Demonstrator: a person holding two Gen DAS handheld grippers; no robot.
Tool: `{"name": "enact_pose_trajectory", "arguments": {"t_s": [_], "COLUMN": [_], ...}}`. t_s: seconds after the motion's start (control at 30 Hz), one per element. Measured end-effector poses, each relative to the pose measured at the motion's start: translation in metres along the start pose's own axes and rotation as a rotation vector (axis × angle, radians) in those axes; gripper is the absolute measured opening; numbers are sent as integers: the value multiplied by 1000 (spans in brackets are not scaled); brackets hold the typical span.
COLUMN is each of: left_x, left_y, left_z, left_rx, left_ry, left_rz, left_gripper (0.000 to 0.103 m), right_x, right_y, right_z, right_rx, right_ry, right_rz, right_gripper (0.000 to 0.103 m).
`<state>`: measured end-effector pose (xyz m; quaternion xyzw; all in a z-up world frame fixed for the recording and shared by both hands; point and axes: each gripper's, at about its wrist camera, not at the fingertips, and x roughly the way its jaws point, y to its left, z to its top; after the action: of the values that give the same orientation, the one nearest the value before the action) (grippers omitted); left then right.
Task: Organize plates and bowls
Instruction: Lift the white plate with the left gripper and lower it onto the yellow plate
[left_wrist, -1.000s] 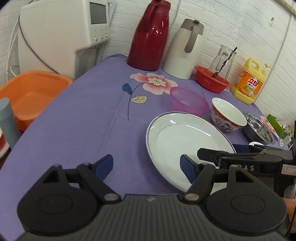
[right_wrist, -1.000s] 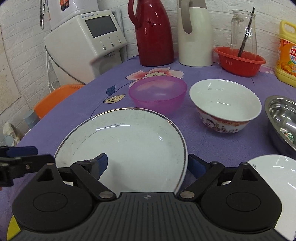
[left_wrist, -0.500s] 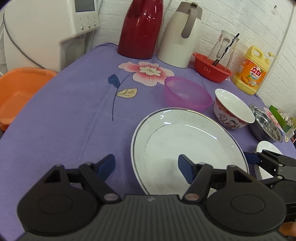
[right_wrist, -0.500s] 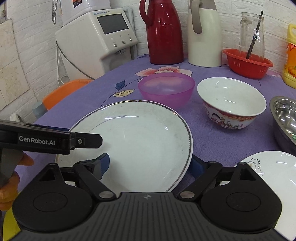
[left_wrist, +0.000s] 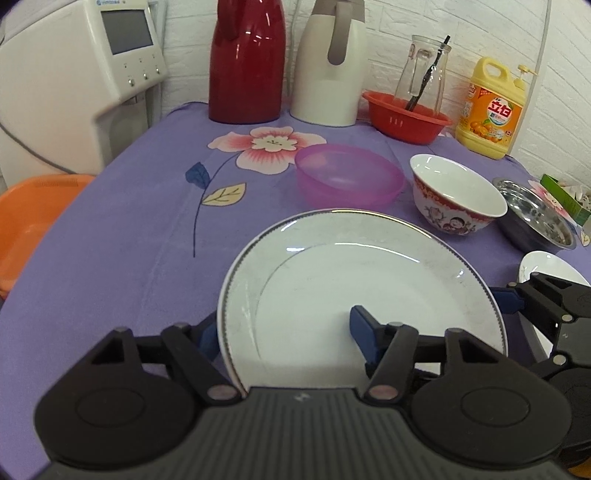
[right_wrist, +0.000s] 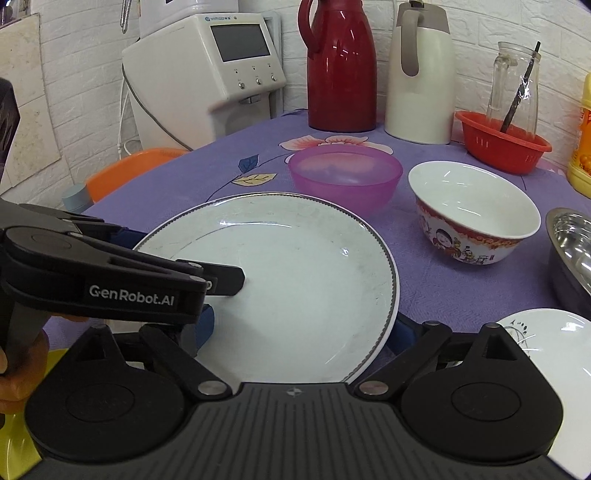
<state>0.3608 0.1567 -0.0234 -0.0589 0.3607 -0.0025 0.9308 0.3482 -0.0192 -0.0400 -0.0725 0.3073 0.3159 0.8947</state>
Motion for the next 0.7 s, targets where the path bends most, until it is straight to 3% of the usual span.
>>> {"name": "enact_pose_trajectory", "arguments": {"t_s": [0.13,0.43,0.7], "left_x": [-4,-61,-113], "left_y": [-2,-10,-17], "left_z": [3,8,-34], "left_rx": [-18,-11,-18], "left_ry": [5,-105,-134], "left_rz": [6,-3,-21], "left_gripper": [56,56,56], "right_x": [-4,-49,-98], "right_y": [1,18,51], "right_z": [1,13,-17], "right_rx": [35,13,-7], "right_ry": [1,-120,-138], "right_rz": [-16,-36,-38], "right_gripper": [103,103,103]}}
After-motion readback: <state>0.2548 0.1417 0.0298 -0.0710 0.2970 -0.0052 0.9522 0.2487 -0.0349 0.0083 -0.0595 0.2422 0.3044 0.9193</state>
